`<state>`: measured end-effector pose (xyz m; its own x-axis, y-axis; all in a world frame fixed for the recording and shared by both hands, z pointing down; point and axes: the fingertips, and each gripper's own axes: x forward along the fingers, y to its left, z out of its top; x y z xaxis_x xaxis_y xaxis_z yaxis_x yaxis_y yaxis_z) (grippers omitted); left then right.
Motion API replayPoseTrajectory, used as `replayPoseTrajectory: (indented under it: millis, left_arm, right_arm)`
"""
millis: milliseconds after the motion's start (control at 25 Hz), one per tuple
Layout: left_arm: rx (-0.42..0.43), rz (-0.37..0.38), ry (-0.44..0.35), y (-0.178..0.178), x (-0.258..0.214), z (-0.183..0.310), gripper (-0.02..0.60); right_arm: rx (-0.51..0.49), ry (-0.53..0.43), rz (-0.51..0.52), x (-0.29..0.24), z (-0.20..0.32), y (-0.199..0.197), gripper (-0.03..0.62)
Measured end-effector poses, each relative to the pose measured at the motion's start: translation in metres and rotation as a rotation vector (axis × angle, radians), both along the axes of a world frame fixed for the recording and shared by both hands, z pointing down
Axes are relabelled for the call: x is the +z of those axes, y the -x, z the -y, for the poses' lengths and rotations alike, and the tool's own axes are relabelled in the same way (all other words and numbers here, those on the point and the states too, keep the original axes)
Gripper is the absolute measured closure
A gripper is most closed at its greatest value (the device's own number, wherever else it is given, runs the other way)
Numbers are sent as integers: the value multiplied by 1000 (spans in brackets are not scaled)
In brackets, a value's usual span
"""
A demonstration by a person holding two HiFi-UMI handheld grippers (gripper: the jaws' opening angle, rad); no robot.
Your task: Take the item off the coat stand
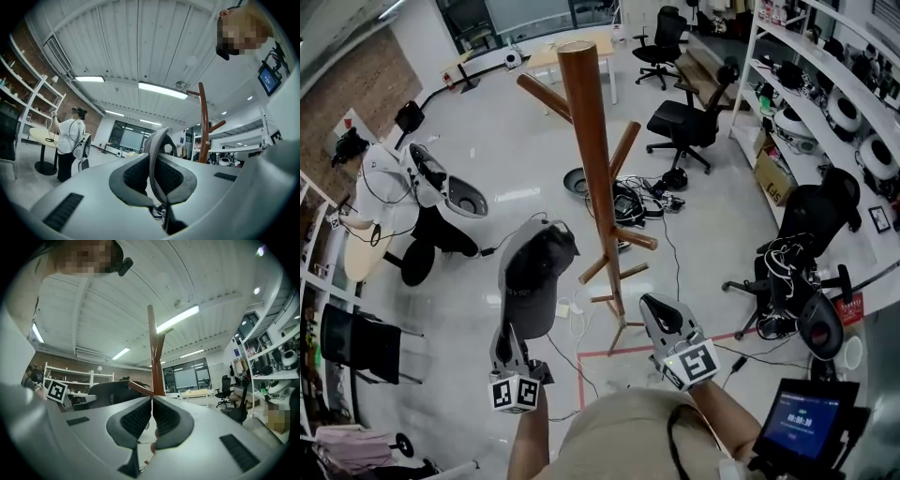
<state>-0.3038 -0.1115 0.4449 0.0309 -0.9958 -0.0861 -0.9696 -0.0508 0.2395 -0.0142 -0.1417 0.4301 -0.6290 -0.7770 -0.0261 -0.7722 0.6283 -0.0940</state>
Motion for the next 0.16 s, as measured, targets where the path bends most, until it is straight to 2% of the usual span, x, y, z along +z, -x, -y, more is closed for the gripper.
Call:
replayPoseTrajectory:
  millis: [160]
  left_arm:
    - [16, -5, -67, 8, -38, 15, 549]
  right_arm:
    - [22, -31, 19, -17, 0, 3, 576]
